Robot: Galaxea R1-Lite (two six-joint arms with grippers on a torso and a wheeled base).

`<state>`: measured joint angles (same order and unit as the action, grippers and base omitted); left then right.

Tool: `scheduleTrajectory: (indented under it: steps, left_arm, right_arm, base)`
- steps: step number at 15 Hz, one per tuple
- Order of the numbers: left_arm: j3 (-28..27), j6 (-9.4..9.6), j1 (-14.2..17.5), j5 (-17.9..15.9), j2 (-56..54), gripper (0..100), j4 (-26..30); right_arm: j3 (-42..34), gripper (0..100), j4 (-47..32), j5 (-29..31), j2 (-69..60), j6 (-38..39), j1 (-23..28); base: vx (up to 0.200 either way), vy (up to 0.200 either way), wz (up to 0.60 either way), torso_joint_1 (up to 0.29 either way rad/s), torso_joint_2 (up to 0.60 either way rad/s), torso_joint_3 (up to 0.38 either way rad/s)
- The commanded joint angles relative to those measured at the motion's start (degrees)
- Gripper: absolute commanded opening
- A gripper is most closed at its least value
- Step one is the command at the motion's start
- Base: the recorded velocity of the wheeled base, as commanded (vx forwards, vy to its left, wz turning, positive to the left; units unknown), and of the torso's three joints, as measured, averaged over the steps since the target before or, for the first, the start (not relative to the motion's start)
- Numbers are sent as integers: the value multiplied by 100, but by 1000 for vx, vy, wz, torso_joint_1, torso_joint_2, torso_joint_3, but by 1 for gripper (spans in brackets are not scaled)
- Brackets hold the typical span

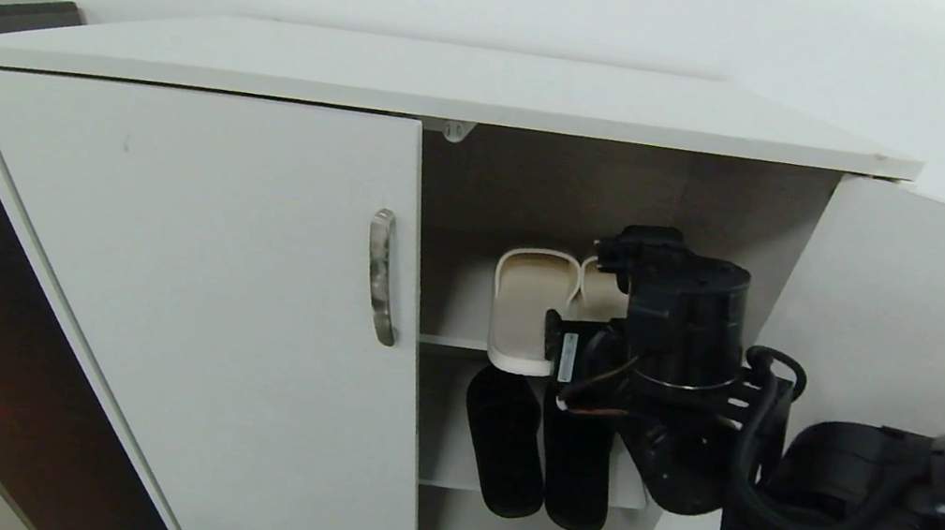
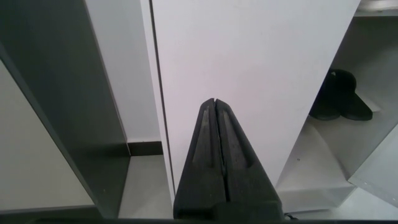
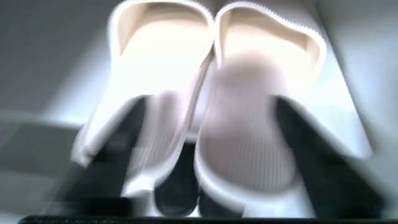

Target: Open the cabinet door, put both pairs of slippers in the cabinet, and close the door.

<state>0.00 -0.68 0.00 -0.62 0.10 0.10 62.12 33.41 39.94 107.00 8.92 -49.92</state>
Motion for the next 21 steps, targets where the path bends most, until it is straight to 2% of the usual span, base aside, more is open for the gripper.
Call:
scheduleTrajectory:
  steps: [1,3,14,21]
  left_arm:
    - [0,-2,0,1,8,0,-1]
    - [0,-2,9,-8,8,0,-1]
    - [0,7,0,-8,8,0,-1]
    - [0,-2,9,-8,8,0,-1]
  right_arm:
    - [-499,0,236,-56,-416,-13,-211]
    - [-693,0,262,-83,-504,-13,-290]
    - [-684,0,280,-100,-285,13,-422]
    - [-702,0,280,-91,-232,31,-422]
  base:
    - [0,0,0,0,0,0]
    - [0,0,0,0,0,0]
    - [0,0,0,0,0,0]
    - [-200,0,0,2,2,2]
